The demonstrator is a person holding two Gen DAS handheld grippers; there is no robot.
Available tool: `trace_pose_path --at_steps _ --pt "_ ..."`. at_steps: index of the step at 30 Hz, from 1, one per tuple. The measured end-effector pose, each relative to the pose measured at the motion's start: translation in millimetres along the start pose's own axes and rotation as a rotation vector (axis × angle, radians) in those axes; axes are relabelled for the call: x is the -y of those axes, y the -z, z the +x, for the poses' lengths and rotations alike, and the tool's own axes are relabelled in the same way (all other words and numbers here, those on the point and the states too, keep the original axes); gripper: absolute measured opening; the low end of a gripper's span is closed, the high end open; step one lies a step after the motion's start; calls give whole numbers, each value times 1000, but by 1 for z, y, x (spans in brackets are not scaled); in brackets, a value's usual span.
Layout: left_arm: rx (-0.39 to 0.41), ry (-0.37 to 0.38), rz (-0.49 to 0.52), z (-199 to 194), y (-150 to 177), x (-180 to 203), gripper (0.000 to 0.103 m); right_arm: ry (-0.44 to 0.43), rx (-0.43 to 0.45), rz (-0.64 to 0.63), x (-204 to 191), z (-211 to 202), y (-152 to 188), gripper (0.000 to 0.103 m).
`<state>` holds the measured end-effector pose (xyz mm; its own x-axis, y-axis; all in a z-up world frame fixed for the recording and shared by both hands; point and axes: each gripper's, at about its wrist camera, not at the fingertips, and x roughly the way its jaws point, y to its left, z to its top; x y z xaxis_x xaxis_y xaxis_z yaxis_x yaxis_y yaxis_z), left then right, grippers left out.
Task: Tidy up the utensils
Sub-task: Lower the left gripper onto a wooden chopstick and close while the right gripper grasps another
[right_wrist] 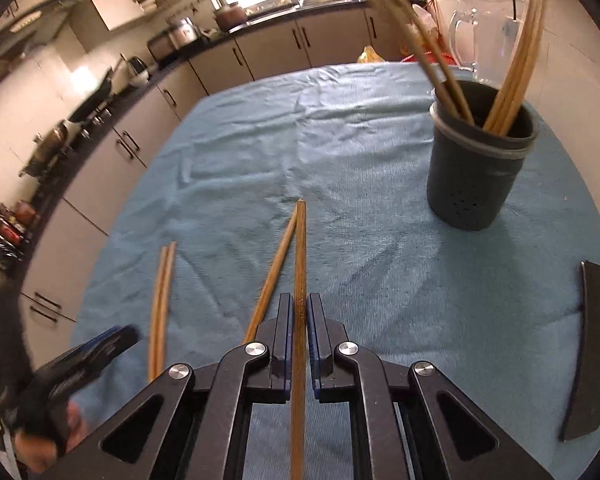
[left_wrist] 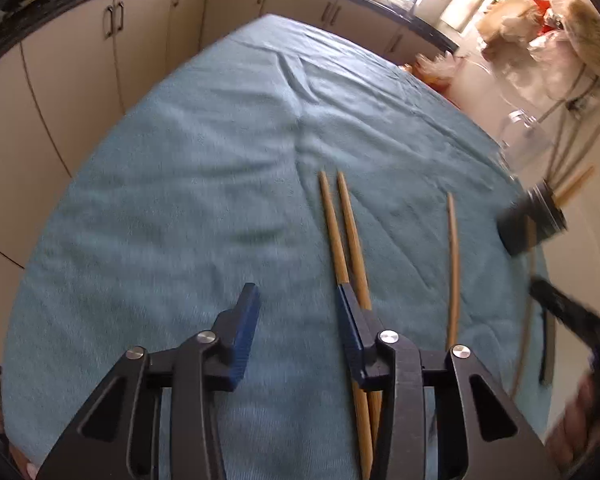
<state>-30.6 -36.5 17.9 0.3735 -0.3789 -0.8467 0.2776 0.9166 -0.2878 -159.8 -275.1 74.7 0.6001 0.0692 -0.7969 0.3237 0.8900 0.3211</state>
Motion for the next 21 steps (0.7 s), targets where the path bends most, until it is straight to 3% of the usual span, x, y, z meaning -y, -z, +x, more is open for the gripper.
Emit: trace_pose_path --at_steps 2,7,9,21 --pt "-19 -11 1 7 -8 5 38 -23 15 3 2 -10 4 7" --pt "-45 -50 7 19 -20 16 21 -41 41 6 10 -20 10 7" --pt "-52 -60 15 21 -23 21 19 -48 48 18 16 -24 10 7" --pt "-96 -112 46 30 -35 38 18 -60 72 57 37 -38 14 7"
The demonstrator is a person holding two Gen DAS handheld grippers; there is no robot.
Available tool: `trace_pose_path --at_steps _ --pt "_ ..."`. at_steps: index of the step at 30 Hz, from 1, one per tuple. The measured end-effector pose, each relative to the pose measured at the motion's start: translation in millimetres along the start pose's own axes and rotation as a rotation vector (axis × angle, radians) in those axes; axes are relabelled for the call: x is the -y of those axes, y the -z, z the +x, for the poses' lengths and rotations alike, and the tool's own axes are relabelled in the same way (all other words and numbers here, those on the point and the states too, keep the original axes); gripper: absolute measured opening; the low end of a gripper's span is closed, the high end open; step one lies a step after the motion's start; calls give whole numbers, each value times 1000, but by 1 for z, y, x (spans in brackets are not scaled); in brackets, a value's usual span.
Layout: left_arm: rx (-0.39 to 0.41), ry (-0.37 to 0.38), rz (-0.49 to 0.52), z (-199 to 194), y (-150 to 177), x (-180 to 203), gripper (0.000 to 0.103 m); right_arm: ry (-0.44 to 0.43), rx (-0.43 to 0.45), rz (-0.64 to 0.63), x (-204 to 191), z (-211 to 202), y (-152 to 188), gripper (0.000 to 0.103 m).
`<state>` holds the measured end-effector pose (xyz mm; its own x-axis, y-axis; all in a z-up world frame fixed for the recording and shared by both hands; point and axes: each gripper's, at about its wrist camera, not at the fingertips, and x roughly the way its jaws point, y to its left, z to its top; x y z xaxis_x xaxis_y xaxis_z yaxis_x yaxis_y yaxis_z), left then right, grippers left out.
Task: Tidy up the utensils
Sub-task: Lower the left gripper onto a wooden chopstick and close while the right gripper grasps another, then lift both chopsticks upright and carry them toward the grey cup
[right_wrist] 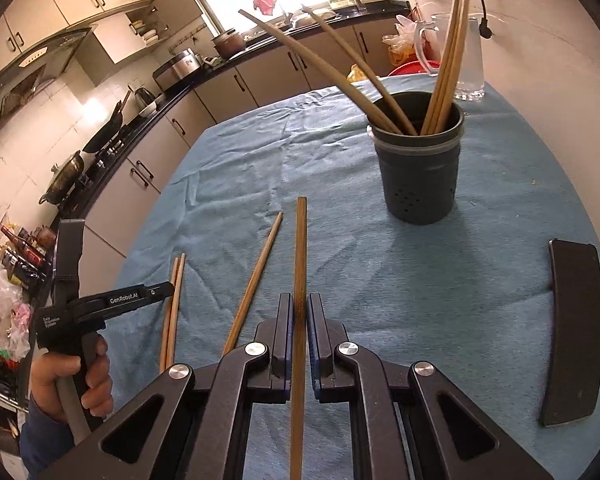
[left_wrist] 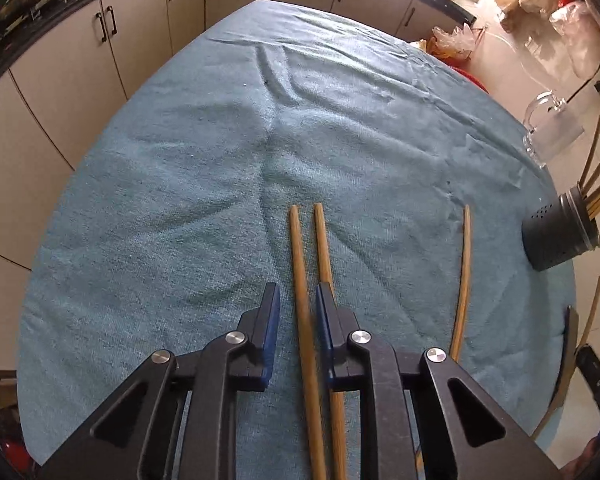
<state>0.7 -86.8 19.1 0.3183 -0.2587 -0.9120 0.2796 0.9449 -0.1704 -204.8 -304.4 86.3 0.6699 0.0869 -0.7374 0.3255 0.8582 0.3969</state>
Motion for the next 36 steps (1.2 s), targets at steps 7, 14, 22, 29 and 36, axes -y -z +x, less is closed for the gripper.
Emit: trace_pose_path --at_steps 7,14,22,29,36 --pt "25 -83 60 5 -1 8 7 0 6 8 3 -3 -1 7" --pt "164 17 54 -30 16 8 6 -21 50 -17 -3 -17 2 7" --pt "378 132 43 -121 41 11 6 -84 210 -75 -20 -55 5 7" --pt "439 199 61 -153 49 22 6 -112 254 -70 -27 -63 8 7" --pt "450 231 78 -160 58 27 6 -102 271 -55 -23 -71 10 7"
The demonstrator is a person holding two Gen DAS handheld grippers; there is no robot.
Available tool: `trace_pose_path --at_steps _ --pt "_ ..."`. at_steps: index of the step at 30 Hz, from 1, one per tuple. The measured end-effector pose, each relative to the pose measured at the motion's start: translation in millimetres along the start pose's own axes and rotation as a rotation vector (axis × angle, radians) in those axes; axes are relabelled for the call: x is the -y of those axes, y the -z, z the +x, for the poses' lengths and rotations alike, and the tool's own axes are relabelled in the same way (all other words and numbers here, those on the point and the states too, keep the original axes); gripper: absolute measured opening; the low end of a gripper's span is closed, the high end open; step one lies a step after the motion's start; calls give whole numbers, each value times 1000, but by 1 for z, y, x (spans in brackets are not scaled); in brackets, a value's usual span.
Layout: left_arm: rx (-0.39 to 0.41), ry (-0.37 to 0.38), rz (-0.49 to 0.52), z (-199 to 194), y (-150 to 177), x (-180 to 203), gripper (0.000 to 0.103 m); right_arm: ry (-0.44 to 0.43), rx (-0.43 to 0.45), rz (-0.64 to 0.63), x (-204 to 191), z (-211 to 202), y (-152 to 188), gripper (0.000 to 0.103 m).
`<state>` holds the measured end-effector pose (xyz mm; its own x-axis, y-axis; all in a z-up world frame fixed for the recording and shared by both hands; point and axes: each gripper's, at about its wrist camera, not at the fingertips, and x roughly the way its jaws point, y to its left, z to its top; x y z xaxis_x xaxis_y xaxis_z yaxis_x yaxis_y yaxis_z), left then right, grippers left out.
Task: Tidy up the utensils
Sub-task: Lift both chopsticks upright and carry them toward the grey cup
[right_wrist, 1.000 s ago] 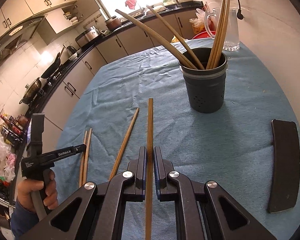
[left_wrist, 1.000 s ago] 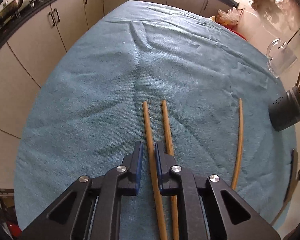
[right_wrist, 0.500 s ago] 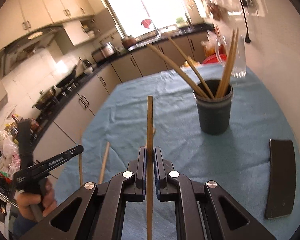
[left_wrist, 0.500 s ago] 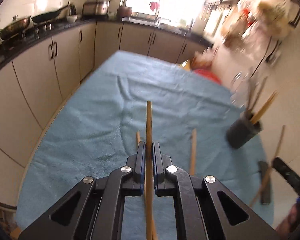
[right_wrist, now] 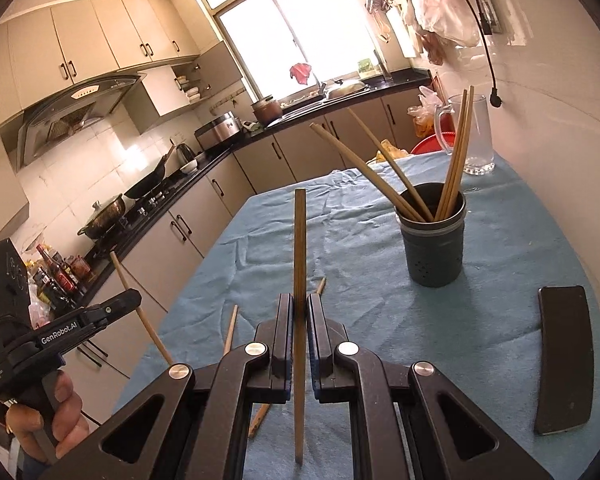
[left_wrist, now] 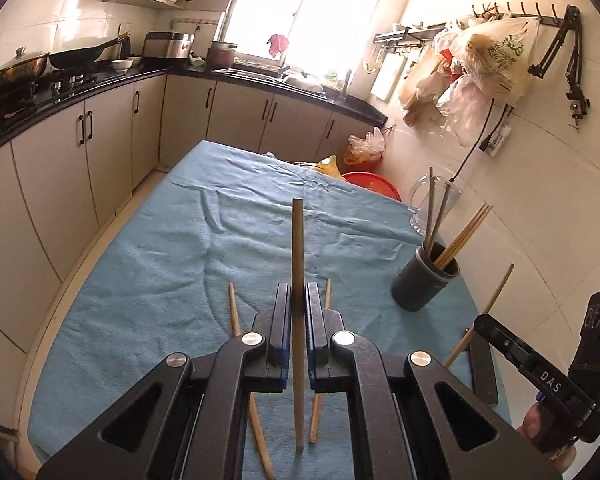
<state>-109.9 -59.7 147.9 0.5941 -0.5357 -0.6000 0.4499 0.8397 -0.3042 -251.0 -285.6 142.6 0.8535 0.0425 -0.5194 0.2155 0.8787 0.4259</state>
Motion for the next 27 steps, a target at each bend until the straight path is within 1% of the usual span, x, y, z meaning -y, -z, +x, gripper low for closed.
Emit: trace_pose_path --at_steps 15,22,27 --pt "23 17 20 -9 -4 12 6 -2 45 49 11 -16 -5 7" --pt "24 34 36 -9 -9 24 6 14 79 86 27 -29 -11 7" --pt "27 58 70 -8 -16 45 6 38 123 132 48 -44 -21 7"
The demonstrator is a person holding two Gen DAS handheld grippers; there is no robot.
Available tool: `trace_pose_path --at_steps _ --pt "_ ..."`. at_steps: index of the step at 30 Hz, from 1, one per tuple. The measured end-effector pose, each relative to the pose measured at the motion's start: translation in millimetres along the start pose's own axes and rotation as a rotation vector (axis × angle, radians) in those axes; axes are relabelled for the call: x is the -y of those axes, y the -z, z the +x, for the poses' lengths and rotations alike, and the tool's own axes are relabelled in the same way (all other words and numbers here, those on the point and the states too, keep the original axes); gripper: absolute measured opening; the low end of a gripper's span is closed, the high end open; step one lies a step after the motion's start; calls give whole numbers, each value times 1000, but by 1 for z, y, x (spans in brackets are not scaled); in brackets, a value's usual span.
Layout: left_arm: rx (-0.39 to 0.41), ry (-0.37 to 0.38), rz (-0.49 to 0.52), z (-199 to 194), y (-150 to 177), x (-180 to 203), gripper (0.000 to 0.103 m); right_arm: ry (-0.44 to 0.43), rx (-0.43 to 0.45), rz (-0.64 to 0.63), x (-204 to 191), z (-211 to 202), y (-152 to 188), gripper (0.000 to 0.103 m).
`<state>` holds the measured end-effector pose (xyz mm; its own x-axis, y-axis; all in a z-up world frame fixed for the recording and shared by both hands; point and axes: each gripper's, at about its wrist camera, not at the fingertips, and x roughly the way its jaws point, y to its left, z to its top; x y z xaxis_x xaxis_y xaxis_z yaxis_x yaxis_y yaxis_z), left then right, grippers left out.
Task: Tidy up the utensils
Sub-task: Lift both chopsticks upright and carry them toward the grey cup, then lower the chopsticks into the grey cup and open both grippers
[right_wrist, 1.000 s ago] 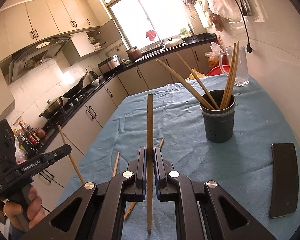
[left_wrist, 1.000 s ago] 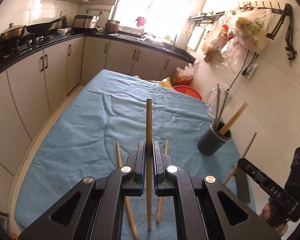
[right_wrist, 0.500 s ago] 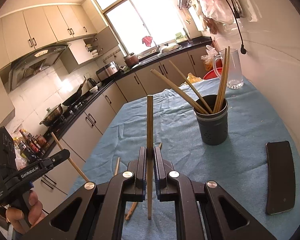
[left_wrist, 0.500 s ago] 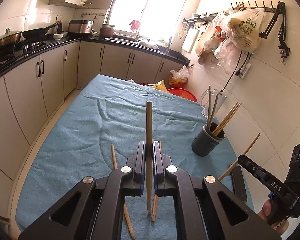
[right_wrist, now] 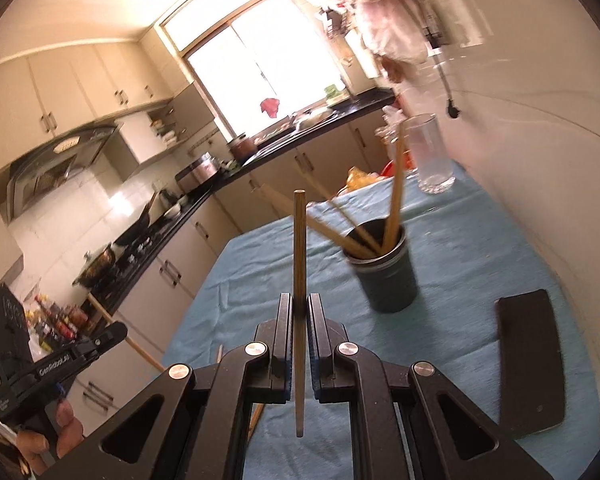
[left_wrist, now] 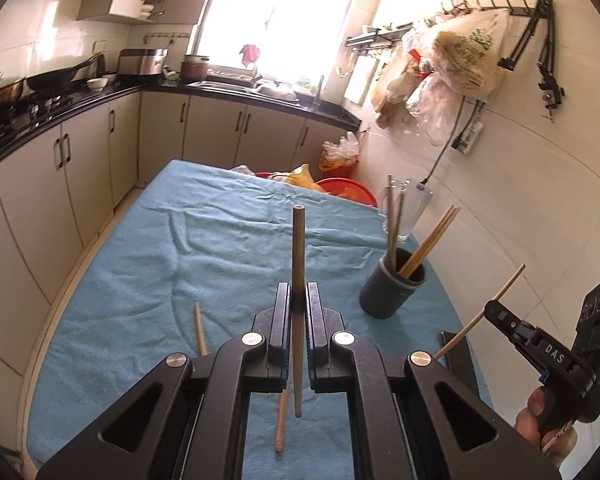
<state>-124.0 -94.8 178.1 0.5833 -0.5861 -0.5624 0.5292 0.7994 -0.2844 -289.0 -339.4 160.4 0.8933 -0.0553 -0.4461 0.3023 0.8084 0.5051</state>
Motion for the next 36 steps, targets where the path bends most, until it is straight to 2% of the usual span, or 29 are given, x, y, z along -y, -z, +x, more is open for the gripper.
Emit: trace_pose_path --at_steps 8,19,28,36 --pt "9 60 52 7 -23 38 6 38 83 44 25 -25 -28 7" --pt "68 135 120 22 -75 104 6 76 191 47 38 -47 -80 7" --pt "112 173 148 54 -118 150 6 94 239 65 45 -35 -120 7" --pt "91 164 101 108 -121 147 6 142 254 56 48 0 -139 7"
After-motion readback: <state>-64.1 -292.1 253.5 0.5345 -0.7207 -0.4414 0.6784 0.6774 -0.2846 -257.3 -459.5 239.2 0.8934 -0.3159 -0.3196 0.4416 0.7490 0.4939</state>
